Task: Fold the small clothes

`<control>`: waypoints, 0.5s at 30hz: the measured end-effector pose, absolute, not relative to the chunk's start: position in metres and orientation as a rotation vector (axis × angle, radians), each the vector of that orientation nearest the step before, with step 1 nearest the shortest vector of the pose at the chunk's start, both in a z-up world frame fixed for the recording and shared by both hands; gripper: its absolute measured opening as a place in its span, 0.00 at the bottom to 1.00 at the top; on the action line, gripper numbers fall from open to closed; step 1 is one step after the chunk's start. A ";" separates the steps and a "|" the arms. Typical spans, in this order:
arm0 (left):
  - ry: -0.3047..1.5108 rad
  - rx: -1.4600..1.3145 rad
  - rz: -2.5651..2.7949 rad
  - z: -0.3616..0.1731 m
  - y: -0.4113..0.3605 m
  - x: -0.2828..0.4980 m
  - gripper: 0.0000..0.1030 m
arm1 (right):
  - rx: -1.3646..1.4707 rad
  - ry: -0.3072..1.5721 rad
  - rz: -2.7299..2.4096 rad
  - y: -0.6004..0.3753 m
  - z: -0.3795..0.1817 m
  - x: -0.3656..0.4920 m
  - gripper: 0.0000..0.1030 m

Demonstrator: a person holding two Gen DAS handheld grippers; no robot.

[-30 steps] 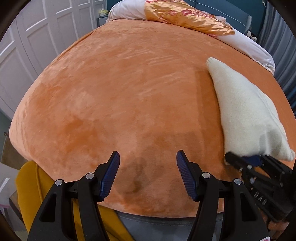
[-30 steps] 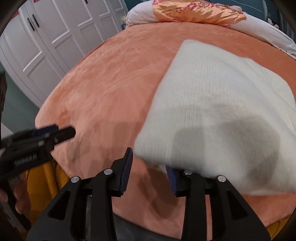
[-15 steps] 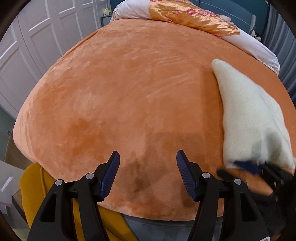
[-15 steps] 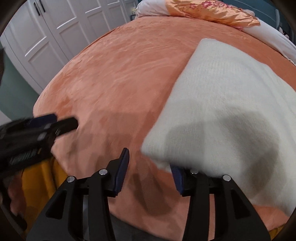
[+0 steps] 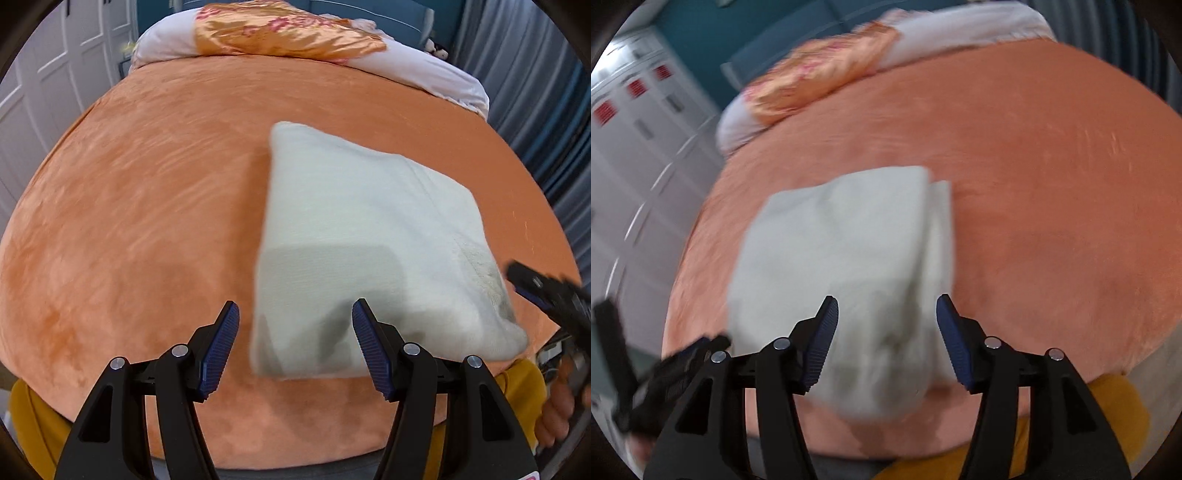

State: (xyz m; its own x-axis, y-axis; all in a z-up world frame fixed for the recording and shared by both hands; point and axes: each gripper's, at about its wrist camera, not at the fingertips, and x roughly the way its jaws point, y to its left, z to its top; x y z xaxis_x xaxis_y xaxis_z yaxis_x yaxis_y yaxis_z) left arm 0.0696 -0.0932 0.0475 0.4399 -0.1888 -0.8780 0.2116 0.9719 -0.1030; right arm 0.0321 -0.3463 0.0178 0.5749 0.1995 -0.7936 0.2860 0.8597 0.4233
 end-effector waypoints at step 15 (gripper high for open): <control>1.107 0.077 -0.221 0.038 -0.120 0.075 0.61 | 0.403 1.053 -0.031 -0.349 -0.022 0.080 0.20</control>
